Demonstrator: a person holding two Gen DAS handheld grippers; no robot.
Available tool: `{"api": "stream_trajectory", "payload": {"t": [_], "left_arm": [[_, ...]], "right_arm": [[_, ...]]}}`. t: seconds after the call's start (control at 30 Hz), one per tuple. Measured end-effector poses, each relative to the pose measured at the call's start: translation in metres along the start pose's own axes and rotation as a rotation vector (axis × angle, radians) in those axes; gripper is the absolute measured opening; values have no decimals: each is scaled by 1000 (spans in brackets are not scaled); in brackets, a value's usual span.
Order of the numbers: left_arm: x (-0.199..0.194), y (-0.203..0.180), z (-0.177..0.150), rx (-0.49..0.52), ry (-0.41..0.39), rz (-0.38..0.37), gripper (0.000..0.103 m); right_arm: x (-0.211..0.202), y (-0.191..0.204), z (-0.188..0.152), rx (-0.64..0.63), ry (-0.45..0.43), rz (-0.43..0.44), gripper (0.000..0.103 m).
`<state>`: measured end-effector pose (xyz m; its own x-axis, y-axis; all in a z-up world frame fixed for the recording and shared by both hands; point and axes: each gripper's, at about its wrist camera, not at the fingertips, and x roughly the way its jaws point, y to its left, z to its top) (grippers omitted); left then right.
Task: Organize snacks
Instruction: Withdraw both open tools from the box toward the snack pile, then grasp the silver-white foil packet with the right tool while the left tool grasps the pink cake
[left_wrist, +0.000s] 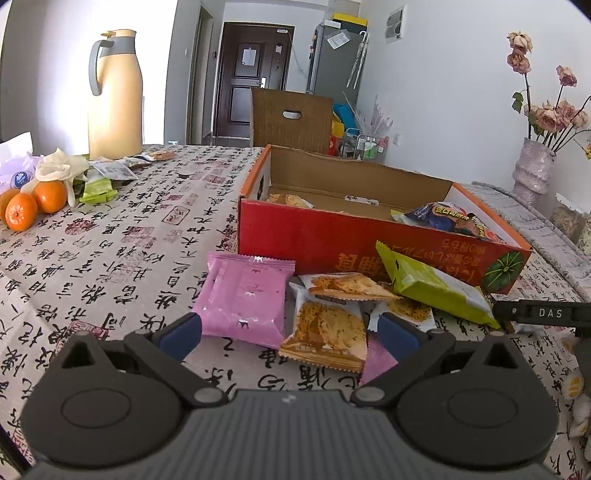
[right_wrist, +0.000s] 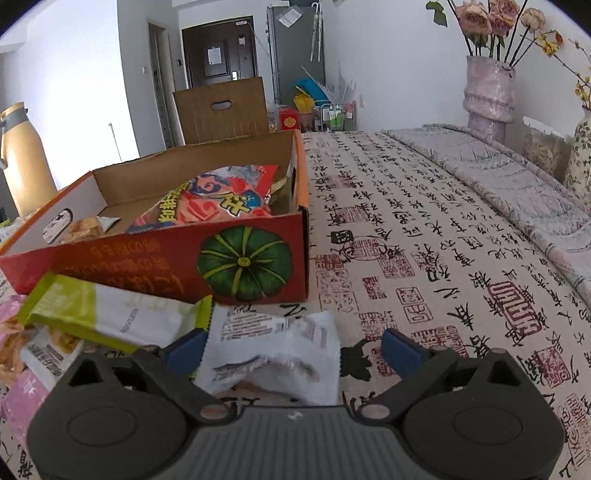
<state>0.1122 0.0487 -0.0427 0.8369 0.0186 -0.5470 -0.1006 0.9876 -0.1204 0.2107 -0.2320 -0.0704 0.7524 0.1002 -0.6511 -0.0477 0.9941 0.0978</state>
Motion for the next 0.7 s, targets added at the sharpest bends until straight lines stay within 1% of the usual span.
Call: {"api": "stream_trajectory", "payload": {"t": [0.1,0.17,0.2,0.27,0.3,0.33,0.37,0.4,0.43,0.47,0.6,0.7], "left_arm": [[0,1,0,-10,0,0,103],[0,2,0,-13,0,1,103],[0,2,0,-14,0,1,103],[0,2,0,-13,0,1,103],[0,2,0,-13,0,2,103],[0,2,0,-14,0,2,103],[0,2,0,-15,-1,2,103],[0,2,0,-15,-1,3,103],[0,2,0,-16,-1,3,103],[0,2,0,-15,-1,4,103],[-1,2,-1,-15,-2,3,103],[0,2,-1,-15,-2,5,103]], "right_arm": [[-3,0,-2,-5,-12,6,88],[-4,4,-6,-31,-26,-20,78],[-5,6,-7,-45,-29,-28,76],[-6,7,-8,-58,-35,-15,65],[-7,8,-8,-62,-37,-13,64],[-8,8,-8,-64,-39,-9,59],[-8,8,-8,-66,-43,-2,50],[-9,8,-8,-67,-46,2,45],[-10,8,-8,-68,-49,9,30],[-10,8,-8,-67,-52,12,20],[-12,5,-8,-47,-64,27,19],[-17,4,-9,-44,-96,35,19]]}}
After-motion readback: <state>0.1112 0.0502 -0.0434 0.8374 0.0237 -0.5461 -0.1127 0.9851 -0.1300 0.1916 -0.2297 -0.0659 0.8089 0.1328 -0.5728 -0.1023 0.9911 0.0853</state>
